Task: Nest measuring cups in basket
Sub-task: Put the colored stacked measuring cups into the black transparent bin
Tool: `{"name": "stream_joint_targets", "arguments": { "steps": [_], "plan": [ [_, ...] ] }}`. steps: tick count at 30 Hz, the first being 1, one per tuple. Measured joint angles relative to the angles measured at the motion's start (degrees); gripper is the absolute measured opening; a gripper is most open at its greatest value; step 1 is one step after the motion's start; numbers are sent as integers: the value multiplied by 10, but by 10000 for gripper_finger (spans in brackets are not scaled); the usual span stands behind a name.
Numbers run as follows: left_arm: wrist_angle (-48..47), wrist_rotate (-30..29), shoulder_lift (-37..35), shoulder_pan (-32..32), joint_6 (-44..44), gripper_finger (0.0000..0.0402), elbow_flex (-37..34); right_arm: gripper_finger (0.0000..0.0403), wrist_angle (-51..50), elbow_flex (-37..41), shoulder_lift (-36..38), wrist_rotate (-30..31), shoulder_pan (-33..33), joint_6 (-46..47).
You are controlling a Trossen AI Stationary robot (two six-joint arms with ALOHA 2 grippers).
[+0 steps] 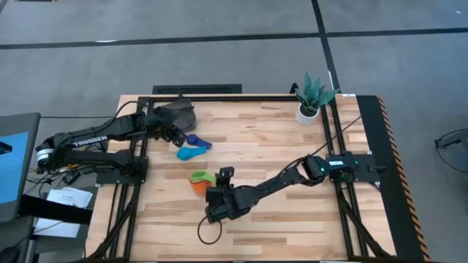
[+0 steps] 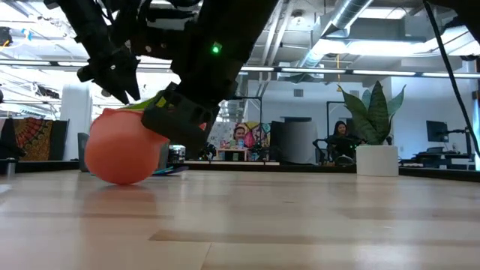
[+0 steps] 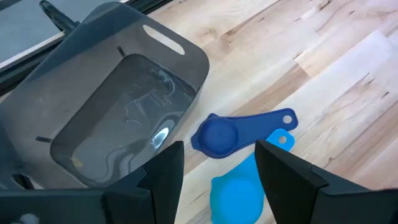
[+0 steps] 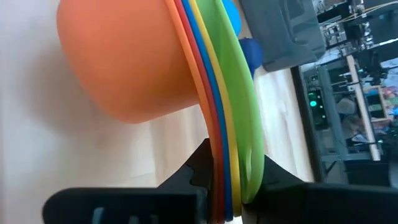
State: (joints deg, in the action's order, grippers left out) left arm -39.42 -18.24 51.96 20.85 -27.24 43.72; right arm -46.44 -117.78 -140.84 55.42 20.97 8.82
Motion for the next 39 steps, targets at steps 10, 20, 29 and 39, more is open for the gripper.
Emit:
{"name": "stream_joint_targets", "arguments": {
  "steps": [10, 20, 29, 39],
  "plan": [
    [1, 0, 0, -2, 0, 186, 0, 78, -15, -1, 0, -45, 5, 23],
    [6, -1, 0, -2, 0, 186, 0, 130, -36, 0, -1, -47, 10, 14],
    [6, -1, 0, -4, -15, 186, 0, 121, -47, 0, -1, -45, 13, 32],
    [6, -19, 0, -22, -35, 186, 0, 197, -92, 0, -1, -83, 28, 105]
  ]
}}
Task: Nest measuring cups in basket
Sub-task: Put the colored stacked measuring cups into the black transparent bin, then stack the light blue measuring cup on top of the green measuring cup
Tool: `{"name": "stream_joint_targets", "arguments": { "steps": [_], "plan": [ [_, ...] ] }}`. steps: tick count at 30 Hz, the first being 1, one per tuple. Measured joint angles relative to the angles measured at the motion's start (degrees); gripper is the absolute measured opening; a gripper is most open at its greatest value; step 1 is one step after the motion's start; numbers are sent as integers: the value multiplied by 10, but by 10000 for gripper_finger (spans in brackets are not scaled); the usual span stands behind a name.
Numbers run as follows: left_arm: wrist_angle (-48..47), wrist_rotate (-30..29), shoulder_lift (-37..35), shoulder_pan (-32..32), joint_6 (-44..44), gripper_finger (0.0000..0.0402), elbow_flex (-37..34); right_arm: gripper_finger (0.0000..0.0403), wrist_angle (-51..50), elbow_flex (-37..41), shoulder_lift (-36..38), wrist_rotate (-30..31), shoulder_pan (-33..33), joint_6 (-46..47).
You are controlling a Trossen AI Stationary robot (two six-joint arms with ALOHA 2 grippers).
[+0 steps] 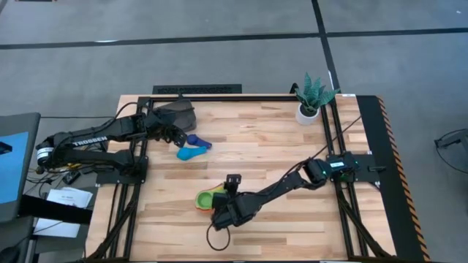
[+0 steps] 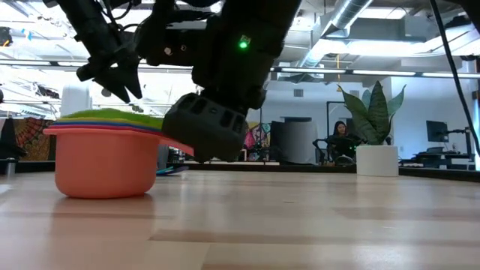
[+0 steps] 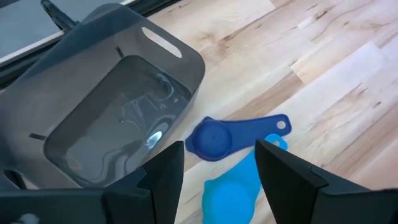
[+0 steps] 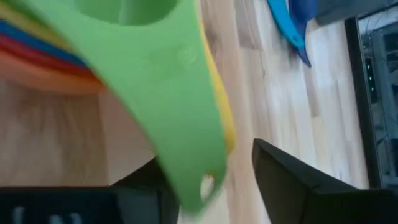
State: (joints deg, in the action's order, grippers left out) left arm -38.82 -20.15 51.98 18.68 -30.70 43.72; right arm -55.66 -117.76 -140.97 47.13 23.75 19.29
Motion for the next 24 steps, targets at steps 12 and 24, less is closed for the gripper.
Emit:
{"name": "stream_joint_targets", "arguments": {
  "steps": [12, 24],
  "plan": [
    [28, 14, 0, 0, -22, 186, 0, 271, -30, -42, 1, -65, 26, 107],
    [-11, 84, -11, -8, -40, 186, 1, 271, -100, -161, 25, -83, -4, 90]
  ]
}}
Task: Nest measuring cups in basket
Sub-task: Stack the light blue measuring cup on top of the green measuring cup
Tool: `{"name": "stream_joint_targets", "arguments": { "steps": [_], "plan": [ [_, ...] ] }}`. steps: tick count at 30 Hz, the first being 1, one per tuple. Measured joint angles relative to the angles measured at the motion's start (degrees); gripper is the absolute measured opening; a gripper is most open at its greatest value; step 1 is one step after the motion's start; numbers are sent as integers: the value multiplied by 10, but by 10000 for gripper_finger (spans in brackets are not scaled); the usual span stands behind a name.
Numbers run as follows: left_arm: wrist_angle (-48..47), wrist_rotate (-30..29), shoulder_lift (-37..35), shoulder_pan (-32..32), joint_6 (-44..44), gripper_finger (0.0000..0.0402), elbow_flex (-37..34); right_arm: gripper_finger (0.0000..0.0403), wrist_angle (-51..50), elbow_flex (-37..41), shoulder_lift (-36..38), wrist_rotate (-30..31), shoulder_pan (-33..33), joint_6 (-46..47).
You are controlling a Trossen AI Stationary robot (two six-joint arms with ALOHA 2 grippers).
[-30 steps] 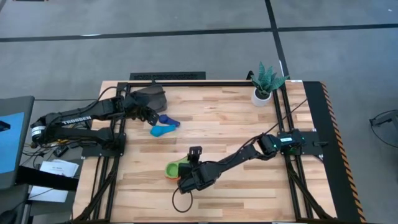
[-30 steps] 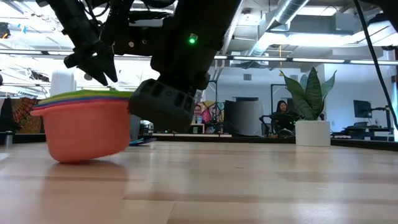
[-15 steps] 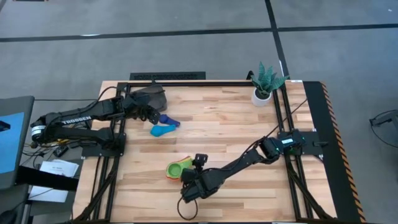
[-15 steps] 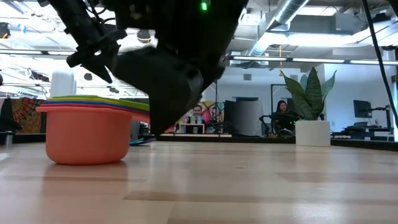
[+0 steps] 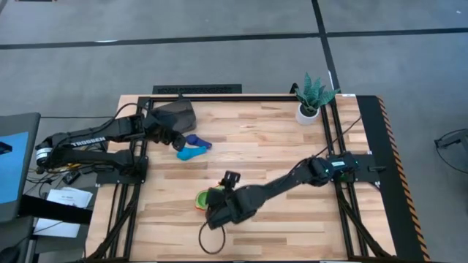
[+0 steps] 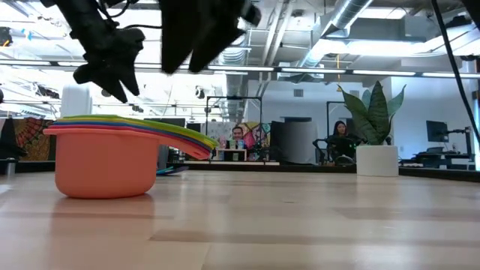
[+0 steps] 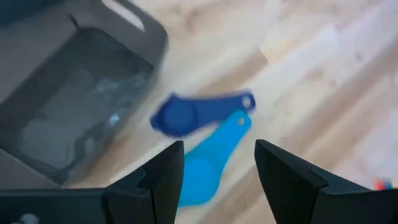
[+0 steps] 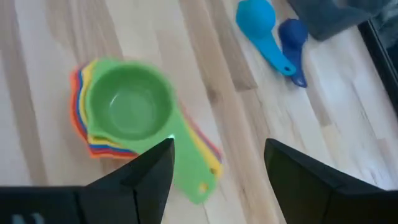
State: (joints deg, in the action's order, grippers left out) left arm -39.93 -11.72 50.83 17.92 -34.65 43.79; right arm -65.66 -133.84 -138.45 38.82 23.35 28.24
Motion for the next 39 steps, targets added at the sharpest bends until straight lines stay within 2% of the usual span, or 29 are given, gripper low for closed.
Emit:
{"name": "stream_joint_targets", "arguments": {
  "steps": [6, 11, 16, 21, 27, 29, 35, 39],
  "plan": [
    [-37, 55, -1, 0, 11, 186, 0, 271, 42, 2, 77, -53, -50, 6],
    [-52, 60, 1, 0, -2, 186, -9, 270, 87, 2, 104, -175, -119, 14],
    [-49, 77, 6, 0, 10, 180, -54, 269, 141, 2, 77, -295, -191, 29],
    [-25, 115, 2, 0, 22, 155, -113, 269, 159, 4, 43, -397, -242, 45],
    [-21, 118, -16, 5, 60, 126, -143, 269, 149, 4, 19, -447, -307, 50],
    [-30, 121, -22, 11, 78, 120, -146, 269, 193, 2, 3, -476, -329, 58],
    [-5, 150, -19, 23, 87, 108, -146, 266, 223, 3, -29, -557, -374, 107],
    [10, 148, -16, 23, 77, 102, -146, 252, 226, 4, -36, -564, -380, 123]
  ]
}}
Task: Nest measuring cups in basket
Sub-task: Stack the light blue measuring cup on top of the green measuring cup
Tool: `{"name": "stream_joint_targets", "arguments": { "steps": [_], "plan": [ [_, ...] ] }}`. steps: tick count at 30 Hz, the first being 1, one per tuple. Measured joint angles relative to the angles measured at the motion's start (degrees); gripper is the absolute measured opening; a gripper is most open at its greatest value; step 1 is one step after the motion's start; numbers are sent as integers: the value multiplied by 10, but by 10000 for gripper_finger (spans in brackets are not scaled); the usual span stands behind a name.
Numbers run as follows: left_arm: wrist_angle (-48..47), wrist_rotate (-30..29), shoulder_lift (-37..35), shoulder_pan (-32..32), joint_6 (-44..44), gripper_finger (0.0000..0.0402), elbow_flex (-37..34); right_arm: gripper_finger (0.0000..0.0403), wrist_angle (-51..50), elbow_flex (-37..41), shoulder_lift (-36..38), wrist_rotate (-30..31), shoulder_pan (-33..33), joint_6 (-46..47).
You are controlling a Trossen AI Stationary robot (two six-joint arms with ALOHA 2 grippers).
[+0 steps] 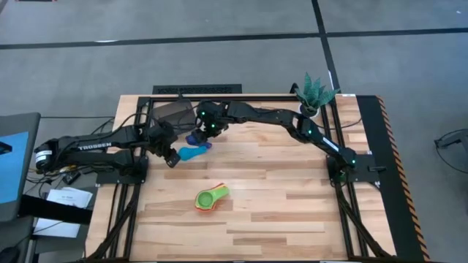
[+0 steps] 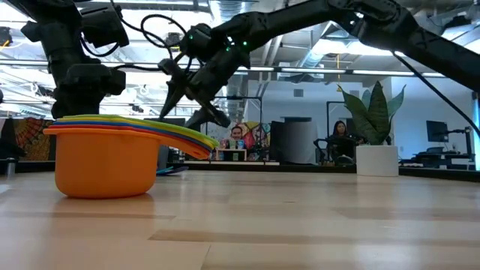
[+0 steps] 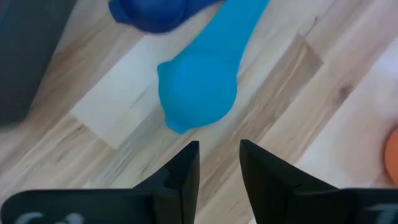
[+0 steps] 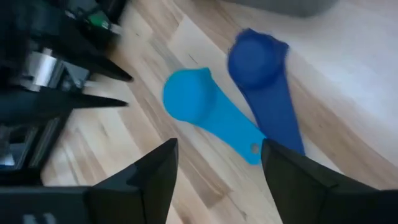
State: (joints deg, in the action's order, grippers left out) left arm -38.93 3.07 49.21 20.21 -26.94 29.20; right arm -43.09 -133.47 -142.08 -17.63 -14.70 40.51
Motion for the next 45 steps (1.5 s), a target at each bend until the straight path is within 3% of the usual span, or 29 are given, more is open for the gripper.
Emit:
{"name": "stream_joint_targets", "arguments": {
  "steps": [10, 15, 26, 34, 40, 45],
  "plan": [
    [83, -22, 16, 0, -42, 90, -45, 202, 15, 0, -50, -61, 6, 18],
    [87, -51, 21, 0, -49, 87, -53, 188, 18, -2, -58, -50, 6, 13],
    [84, -34, 7, 0, -91, 86, -59, 191, -23, 0, -41, -20, -28, -83],
    [77, -80, -96, 0, -83, 86, -22, 207, -46, 0, -1, -112, -71, -168],
    [88, -95, -118, -1, -133, 80, -71, 206, -107, 10, 16, -123, -64, -183],
    [138, -104, -122, -11, -169, 53, -95, 209, 3, 106, 15, -171, -32, -120]
  ]
}}
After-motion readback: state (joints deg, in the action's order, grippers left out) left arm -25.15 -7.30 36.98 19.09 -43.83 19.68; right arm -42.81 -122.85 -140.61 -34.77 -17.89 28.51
